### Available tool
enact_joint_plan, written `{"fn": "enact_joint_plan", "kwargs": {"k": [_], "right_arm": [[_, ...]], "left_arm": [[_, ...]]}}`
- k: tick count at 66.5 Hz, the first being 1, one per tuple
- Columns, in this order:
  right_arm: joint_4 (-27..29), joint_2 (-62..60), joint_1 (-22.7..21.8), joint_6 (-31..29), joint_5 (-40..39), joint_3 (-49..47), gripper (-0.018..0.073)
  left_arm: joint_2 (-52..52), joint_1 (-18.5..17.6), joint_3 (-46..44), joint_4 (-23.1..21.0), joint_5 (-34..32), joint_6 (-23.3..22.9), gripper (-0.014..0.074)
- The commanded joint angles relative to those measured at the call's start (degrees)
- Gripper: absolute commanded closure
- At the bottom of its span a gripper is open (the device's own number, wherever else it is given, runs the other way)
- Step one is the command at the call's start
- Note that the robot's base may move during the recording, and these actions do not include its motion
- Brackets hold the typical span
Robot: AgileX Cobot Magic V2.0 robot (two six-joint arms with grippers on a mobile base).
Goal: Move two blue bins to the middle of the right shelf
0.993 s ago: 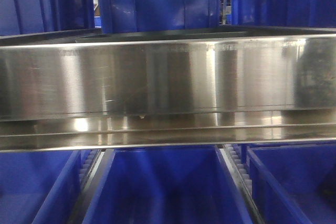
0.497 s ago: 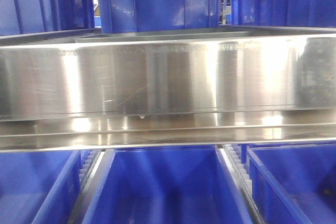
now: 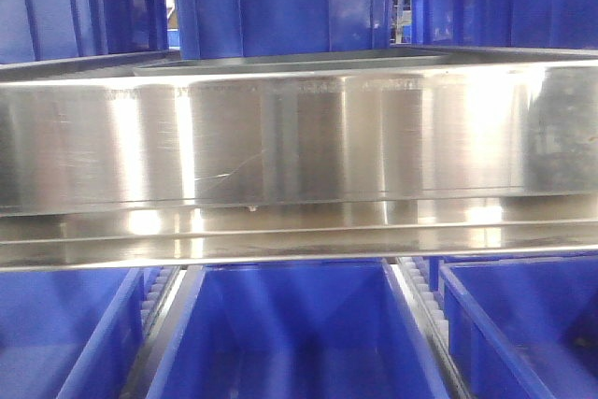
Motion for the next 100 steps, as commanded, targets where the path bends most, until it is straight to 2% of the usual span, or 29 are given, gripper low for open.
{"fn": "enact_joint_plan", "kwargs": {"k": [1, 49, 79, 100], "right_arm": [[3.9, -0.9, 0.4, -0.6, -5.3, -1.1, 0.0724], [3.9, -0.9, 0.4, -0.6, -5.4, -1.1, 0.0724], [3.9, -0.9, 0.4, -0.6, -10.1, -1.1, 0.0724], [3.9, -0.9, 0.4, -0.6, -10.1, -1.1, 0.0724]], "left_arm": [[-1.0, -0.3, -1.0, -1.6, -8.9, 0.2, 0.0707], [-1.0, -0.3, -1.0, -1.6, -10.7, 0.2, 0.0707], [-1.0, -0.3, -1.0, -1.6, -10.7, 0.2, 0.0707], [-1.0, -0.3, -1.0, -1.5, -10.8, 0.2, 0.0707]]}}
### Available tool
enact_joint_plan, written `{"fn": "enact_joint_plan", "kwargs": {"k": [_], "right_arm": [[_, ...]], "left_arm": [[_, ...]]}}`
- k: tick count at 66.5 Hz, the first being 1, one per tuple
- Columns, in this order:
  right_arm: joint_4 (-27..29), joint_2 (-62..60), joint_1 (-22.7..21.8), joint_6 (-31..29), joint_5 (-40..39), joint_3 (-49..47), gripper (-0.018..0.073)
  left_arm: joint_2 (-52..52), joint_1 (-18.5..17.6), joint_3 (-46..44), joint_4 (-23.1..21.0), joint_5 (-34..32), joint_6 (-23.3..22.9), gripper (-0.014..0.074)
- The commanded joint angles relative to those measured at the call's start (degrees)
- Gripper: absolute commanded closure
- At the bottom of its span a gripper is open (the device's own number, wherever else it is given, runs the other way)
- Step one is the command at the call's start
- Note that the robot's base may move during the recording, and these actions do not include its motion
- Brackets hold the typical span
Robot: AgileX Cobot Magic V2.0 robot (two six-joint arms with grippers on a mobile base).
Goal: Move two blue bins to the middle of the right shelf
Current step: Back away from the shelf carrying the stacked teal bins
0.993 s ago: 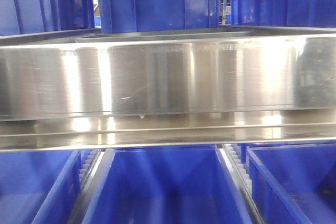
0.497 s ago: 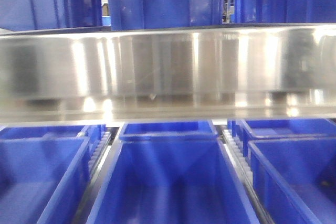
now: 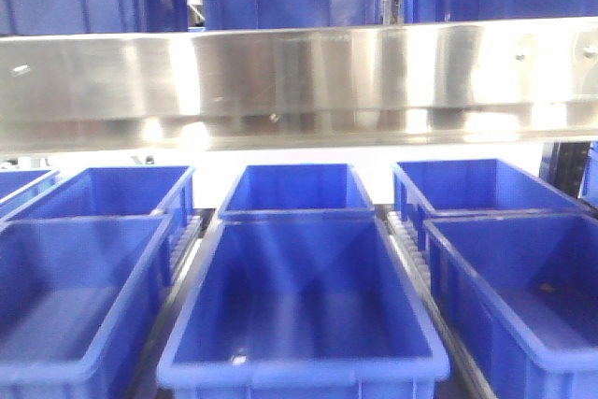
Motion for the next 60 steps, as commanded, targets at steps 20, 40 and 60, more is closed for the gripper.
{"fn": "enact_joint_plan", "kwargs": {"k": [20, 40, 60], "right_arm": [[4.4, -1.0, 0.6, -0.6, -6.9, -1.1, 0.0724], [4.4, -1.0, 0.6, -0.6, -6.9, -1.1, 0.0724], [4.4, -1.0, 0.6, -0.6, -6.9, -1.1, 0.0724]], "left_arm": [[-1.0, -0.4, -1.0, -2.8, -6.9, -0.2, 0.0707], [-1.0, -0.4, -1.0, -2.8, -6.9, -0.2, 0.0707], [-1.0, -0.4, -1.0, -2.8, -6.9, -0.2, 0.0707]]}}
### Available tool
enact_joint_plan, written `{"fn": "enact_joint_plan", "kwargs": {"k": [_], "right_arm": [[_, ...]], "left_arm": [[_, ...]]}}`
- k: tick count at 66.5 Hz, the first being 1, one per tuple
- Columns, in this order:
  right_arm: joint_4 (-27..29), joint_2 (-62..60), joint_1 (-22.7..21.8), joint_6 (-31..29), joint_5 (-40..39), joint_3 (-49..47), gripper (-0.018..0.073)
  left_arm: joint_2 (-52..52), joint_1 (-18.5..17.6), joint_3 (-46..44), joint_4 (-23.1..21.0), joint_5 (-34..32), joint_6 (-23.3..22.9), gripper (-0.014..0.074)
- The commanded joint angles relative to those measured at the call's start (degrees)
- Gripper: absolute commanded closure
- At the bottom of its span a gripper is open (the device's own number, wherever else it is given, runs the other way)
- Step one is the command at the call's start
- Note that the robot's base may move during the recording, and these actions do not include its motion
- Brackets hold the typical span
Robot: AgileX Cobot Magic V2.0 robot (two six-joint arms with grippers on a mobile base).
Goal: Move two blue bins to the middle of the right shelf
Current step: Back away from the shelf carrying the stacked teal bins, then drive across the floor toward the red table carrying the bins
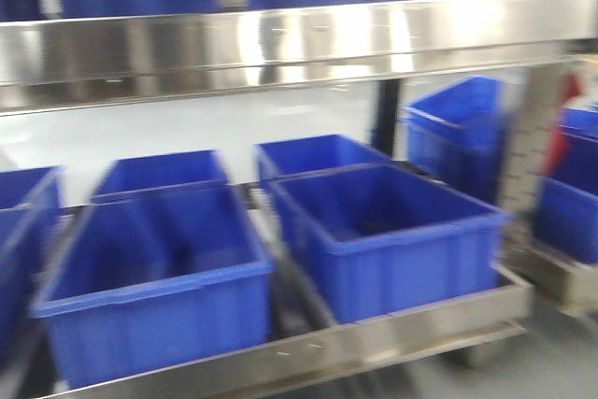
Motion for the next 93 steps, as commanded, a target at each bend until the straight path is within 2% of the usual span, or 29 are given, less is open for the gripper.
{"fn": "enact_joint_plan", "kwargs": {"k": [1, 93], "right_arm": [[4.3, -1.0, 0.6, -0.6, -6.2, -1.1, 0.0724], [4.3, -1.0, 0.6, -0.6, -6.2, -1.1, 0.0724]], "left_arm": [[-0.8, -0.5, -1.0, -3.0, -6.9, -0.1, 0.0707], [-0.8, -0.5, -1.0, -3.0, -6.9, -0.1, 0.0707]]}}
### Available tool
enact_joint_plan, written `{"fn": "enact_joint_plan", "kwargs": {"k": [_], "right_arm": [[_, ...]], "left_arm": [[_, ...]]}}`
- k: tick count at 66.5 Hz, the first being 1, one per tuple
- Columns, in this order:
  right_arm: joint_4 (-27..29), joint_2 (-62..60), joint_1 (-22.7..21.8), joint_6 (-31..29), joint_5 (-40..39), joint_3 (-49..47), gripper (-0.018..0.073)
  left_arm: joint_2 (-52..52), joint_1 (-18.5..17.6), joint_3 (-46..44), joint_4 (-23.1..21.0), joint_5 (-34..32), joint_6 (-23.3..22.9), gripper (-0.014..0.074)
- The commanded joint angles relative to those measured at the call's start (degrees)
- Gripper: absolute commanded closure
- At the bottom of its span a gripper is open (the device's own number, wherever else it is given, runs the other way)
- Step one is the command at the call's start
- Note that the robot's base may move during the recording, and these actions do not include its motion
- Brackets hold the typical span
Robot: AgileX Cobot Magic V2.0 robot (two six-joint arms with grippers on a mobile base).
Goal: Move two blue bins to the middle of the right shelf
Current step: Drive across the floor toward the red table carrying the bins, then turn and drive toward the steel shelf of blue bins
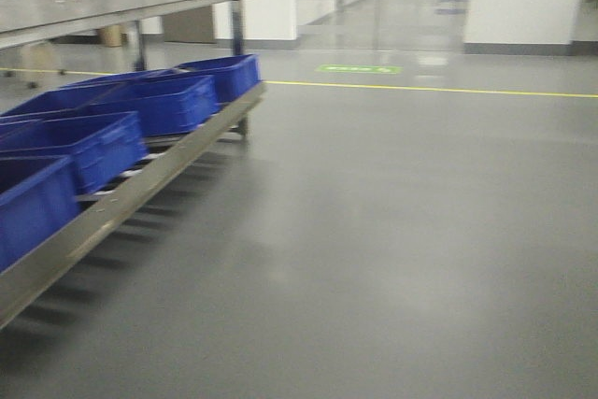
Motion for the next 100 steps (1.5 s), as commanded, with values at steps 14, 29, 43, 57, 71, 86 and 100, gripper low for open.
{"fn": "enact_joint_plan", "kwargs": {"k": [14, 29, 43, 57, 71, 86, 100], "right_arm": [[4.3, -1.0, 0.6, -0.6, -6.2, -1.1, 0.0724], [4.3, -1.0, 0.6, -0.6, -6.2, -1.1, 0.0724], [4.3, -1.0, 0.6, -0.6, -6.2, -1.1, 0.0724], [4.3, -1.0, 0.6, -0.6, -6.2, -1.1, 0.0724], [4.3, -1.0, 0.6, -0.6, -6.2, -1.1, 0.0724], [4.3, -1.0, 0.6, -0.6, -6.2, -1.1, 0.0724], [4.3, -1.0, 0.6, -0.6, -6.2, -1.1, 0.0724]], "left_arm": [[-0.8, -0.5, -1.0, -2.9, -6.7, -0.1, 0.0707], [-0.8, -0.5, -1.0, -2.9, -6.7, -0.1, 0.0707], [-0.8, -0.5, -1.0, -2.9, -6.7, -0.1, 0.0707], [-0.8, -0.5, -1.0, -2.9, -6.7, -0.1, 0.0707], [-0.8, -0.5, -1.0, -2.9, -6.7, -0.1, 0.0707], [-0.8, -0.5, -1.0, -2.9, -6.7, -0.1, 0.0707], [-0.8, -0.5, -1.0, -2.9, -6.7, -0.1, 0.0707]]}}
